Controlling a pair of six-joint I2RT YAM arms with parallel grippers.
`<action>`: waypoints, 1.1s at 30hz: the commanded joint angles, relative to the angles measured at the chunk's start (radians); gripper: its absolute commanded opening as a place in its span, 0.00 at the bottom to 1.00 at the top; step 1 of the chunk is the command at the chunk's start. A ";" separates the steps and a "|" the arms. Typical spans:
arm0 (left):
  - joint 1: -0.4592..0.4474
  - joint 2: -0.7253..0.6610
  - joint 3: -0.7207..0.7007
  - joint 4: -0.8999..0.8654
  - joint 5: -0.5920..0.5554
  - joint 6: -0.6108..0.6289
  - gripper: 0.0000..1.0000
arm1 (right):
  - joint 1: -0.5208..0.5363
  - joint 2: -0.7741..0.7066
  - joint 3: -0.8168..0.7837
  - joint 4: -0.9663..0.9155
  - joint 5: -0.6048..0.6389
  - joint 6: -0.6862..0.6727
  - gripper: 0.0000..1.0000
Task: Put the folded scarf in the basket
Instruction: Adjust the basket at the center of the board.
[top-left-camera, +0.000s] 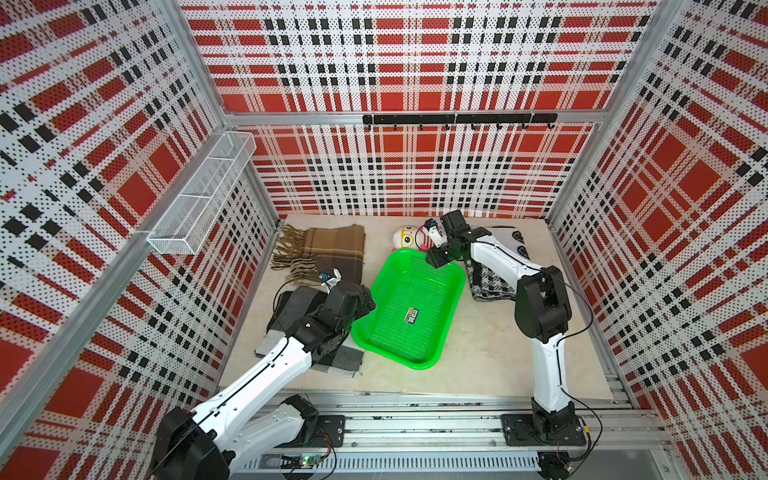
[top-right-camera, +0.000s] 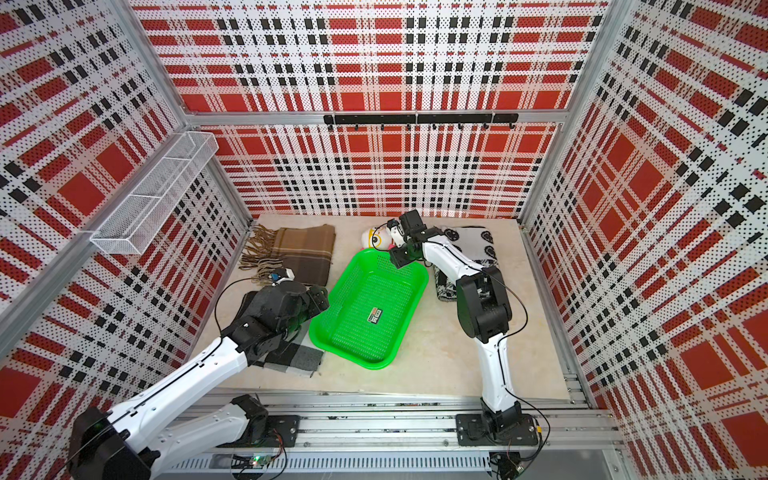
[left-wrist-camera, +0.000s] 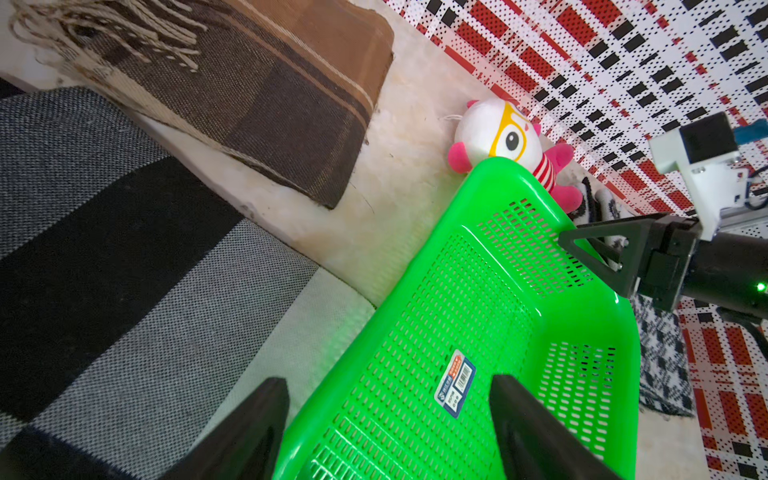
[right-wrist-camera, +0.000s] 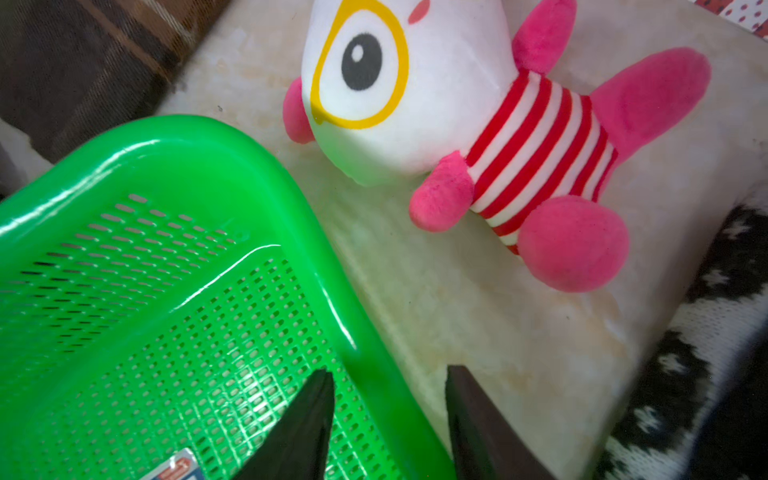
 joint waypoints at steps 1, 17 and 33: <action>0.008 0.000 0.017 0.014 0.007 0.024 0.82 | 0.016 0.014 -0.039 -0.033 0.097 -0.004 0.34; 0.007 -0.017 -0.010 0.037 0.022 0.020 0.81 | 0.027 -0.341 -0.516 0.028 0.400 0.163 0.06; 0.099 -0.043 -0.105 0.094 -0.003 0.002 0.79 | -0.076 -0.440 -0.670 -0.023 0.603 0.306 0.04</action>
